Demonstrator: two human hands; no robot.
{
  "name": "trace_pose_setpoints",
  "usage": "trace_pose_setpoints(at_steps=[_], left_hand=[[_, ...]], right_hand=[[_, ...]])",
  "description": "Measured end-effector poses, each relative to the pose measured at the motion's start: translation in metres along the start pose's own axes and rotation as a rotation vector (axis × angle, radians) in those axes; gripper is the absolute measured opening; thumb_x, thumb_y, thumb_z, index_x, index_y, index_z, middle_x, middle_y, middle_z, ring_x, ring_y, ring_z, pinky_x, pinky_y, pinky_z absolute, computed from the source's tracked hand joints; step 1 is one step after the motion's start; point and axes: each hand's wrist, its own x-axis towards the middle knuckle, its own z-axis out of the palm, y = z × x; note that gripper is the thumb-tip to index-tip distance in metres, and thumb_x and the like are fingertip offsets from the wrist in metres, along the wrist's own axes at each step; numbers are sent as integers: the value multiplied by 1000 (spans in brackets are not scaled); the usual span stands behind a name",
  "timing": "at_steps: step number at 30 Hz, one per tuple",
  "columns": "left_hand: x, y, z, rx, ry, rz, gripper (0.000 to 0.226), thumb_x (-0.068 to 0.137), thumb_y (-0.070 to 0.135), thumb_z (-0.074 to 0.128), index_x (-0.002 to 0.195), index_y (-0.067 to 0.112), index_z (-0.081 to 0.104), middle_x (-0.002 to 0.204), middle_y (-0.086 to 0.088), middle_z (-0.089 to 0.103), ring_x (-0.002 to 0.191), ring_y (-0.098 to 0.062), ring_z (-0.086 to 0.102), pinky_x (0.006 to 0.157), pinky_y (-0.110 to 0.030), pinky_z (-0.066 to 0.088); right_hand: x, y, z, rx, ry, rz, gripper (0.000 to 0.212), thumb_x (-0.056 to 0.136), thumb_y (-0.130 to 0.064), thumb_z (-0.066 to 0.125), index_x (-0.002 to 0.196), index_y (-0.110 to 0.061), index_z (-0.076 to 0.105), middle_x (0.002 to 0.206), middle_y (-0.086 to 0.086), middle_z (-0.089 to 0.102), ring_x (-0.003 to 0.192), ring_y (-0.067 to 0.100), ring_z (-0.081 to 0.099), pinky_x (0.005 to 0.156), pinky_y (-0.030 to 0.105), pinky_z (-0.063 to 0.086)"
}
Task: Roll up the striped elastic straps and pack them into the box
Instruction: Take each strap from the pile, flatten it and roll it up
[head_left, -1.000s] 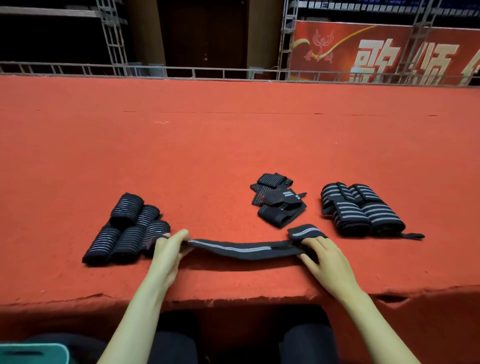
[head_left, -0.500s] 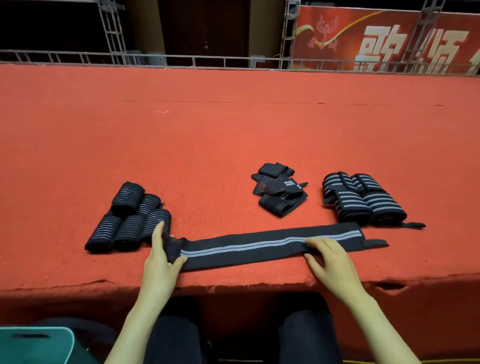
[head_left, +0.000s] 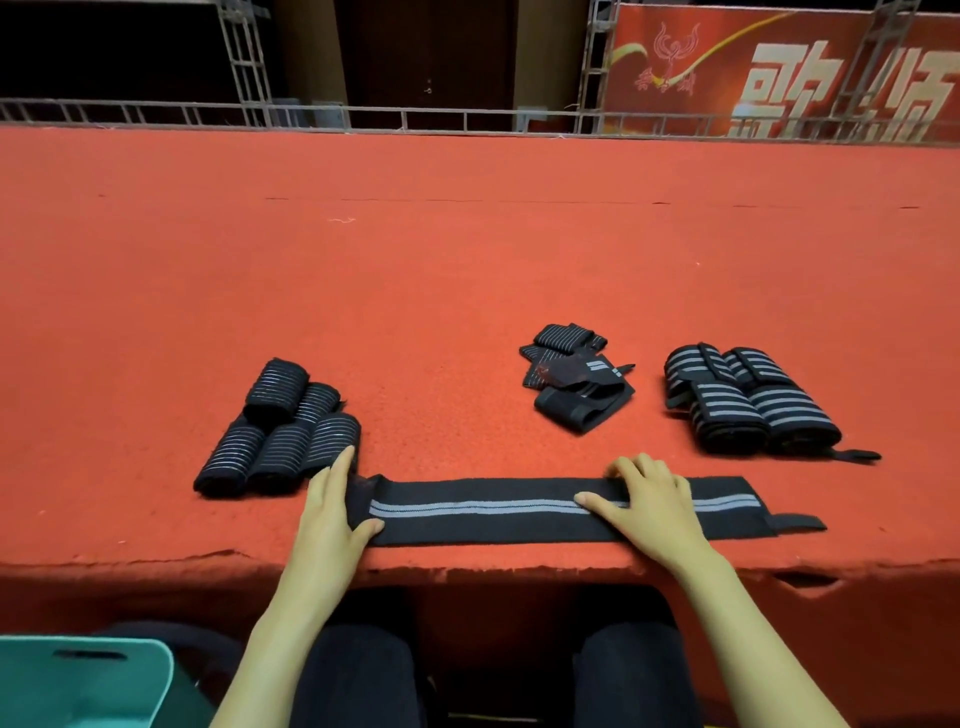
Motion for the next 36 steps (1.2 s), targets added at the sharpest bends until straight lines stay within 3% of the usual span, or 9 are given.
trace_pose_setpoints(at_steps=[5, 9, 11, 13, 15, 19, 23, 27, 36], left_hand=[[8, -3, -3, -19, -8, -79, 86, 71, 5, 79, 143, 17, 35, 137, -9, 40, 112, -39, 52, 102, -40, 40], [3, 2, -3, 196, 129, -139, 89, 65, 17, 85, 140, 12, 38, 145, -16, 27, 130, -35, 29, 106, -44, 28], [-1, 9, 3, 400, 209, -62, 84, 61, 15, 86, 134, 9, 46, 145, -21, 27, 131, -39, 23, 105, -53, 24], [0, 19, 15, 477, 206, 149, 71, 58, 6, 84, 123, 7, 56, 134, -20, 43, 125, -39, 35, 100, -54, 29], [2, 36, 31, 379, 89, 313, 50, 66, 7, 80, 113, 10, 63, 122, -9, 55, 117, -31, 46, 99, -47, 36], [7, 68, 71, 151, -202, 347, 25, 89, 24, 60, 114, 20, 61, 117, 9, 53, 112, -12, 44, 99, -28, 35], [24, 82, 98, 306, -326, 351, 32, 93, 33, 53, 123, 25, 56, 126, 8, 52, 118, -16, 43, 100, -31, 33], [59, 93, 106, 188, -364, 297, 39, 88, 28, 61, 125, 21, 52, 129, 3, 49, 121, -17, 45, 103, -34, 36], [139, 138, 144, 58, -380, 219, 39, 84, 21, 66, 121, 17, 57, 119, -4, 54, 109, -19, 53, 93, -26, 38]], right_hand=[[-16, 8, 5, 9, 96, 12, 65, 69, -84, 33, 98, -30, 57, 95, -12, 46, 99, 15, 45, 93, 35, 31], [-16, 9, 5, 16, 87, 1, 65, 69, -82, 31, 98, -30, 57, 97, -12, 48, 99, 14, 44, 94, 34, 31], [-14, 8, 4, 60, 84, -35, 63, 71, -78, 32, 99, -29, 58, 98, -12, 49, 99, 14, 45, 92, 33, 32], [-13, 6, 2, 139, 98, -117, 52, 78, -69, 42, 102, -26, 61, 100, -13, 52, 101, 13, 47, 91, 31, 34], [-9, 0, 1, 194, 112, -198, 34, 87, -51, 57, 104, -23, 63, 103, -12, 54, 104, 13, 48, 93, 30, 36], [0, -12, 0, 261, 8, -241, 17, 91, -36, 60, 102, -24, 66, 104, -13, 57, 103, 10, 47, 96, 31, 39], [12, -8, -5, 259, -137, -239, 19, 91, -34, 59, 105, -24, 67, 105, -11, 58, 103, 9, 48, 97, 33, 39], [43, 3, -25, 370, -76, -154, 24, 89, -25, 65, 112, -19, 66, 111, -3, 61, 107, 12, 55, 98, 26, 39], [144, 12, -22, 365, -53, 98, 67, 88, -20, 63, 147, -18, 30, 146, 11, 37, 136, 29, 32, 113, 37, 24]])
